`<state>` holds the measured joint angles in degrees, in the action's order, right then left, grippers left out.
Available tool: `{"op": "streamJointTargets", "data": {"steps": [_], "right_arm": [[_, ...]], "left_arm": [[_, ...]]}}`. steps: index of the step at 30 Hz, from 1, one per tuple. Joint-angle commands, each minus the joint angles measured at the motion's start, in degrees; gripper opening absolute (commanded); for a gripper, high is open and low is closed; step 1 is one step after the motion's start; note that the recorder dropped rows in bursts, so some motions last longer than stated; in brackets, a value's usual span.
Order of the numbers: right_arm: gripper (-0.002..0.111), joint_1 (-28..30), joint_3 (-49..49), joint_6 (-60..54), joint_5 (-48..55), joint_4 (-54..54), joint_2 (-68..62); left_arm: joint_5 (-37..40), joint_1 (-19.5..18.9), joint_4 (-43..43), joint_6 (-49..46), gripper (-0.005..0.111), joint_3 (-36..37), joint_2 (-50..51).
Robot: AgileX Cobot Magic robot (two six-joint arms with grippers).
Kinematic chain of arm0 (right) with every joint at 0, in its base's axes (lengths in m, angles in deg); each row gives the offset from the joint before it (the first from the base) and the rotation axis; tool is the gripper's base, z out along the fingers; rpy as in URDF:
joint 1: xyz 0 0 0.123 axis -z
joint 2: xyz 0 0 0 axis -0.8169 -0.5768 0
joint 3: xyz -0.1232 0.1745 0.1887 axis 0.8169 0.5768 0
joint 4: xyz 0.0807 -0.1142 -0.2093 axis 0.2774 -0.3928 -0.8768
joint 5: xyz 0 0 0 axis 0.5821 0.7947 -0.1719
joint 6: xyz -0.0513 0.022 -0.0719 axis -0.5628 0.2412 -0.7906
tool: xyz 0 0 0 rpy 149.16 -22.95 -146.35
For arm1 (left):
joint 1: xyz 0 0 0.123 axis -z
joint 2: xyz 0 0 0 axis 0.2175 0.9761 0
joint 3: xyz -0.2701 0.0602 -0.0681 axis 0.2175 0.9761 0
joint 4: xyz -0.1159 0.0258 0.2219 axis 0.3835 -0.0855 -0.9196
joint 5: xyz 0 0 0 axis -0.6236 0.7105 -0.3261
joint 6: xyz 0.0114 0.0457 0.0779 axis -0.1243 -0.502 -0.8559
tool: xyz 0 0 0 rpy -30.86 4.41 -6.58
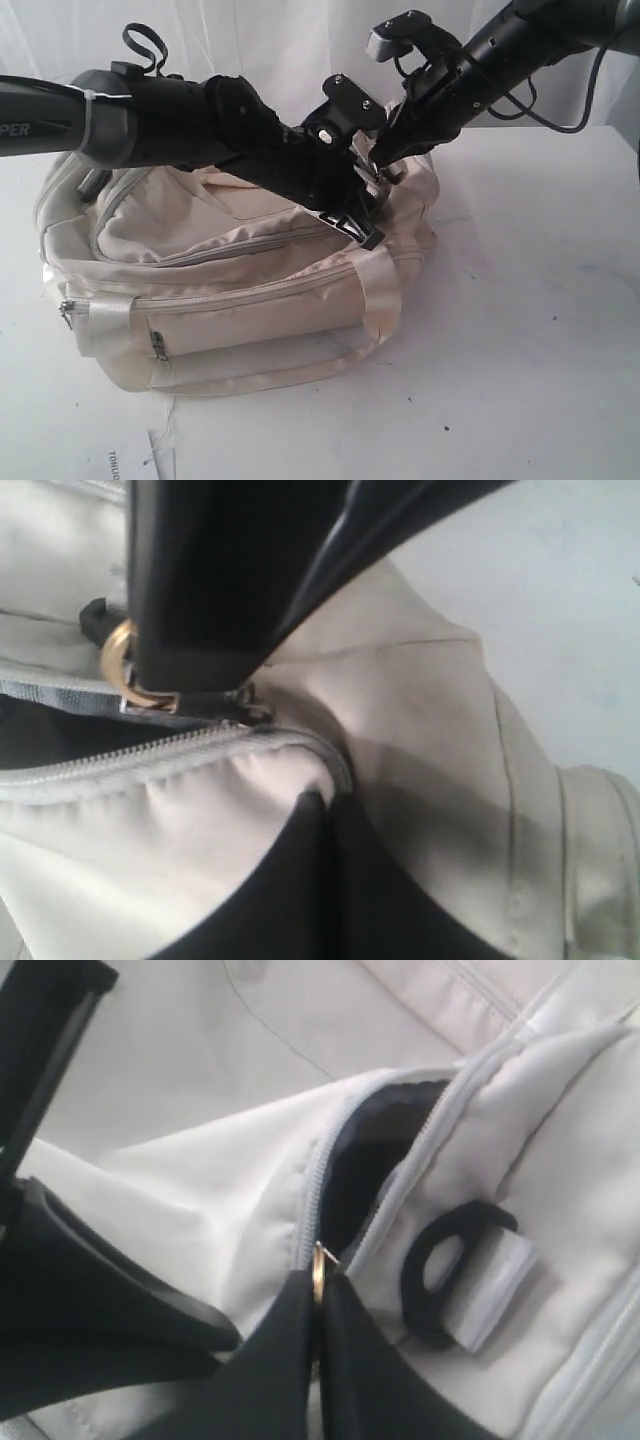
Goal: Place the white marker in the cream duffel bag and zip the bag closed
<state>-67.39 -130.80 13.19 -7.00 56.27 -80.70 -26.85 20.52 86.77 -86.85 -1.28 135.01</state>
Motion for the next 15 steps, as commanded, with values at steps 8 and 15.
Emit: {"op": "streamJointTargets", "data": {"steps": [8,15], "right_arm": [[0.000,0.06,-0.43,-18.52,-8.49,11.66,-1.81],[0.000,0.16,-0.43,-25.30,-12.86,12.79,-1.81]], "left_arm": [[5.59,1.15,-2.47,-1.69,0.000,1.03,-0.30],[7.73,0.77,-3.01,-1.57,0.000,1.03,-0.42]]}}
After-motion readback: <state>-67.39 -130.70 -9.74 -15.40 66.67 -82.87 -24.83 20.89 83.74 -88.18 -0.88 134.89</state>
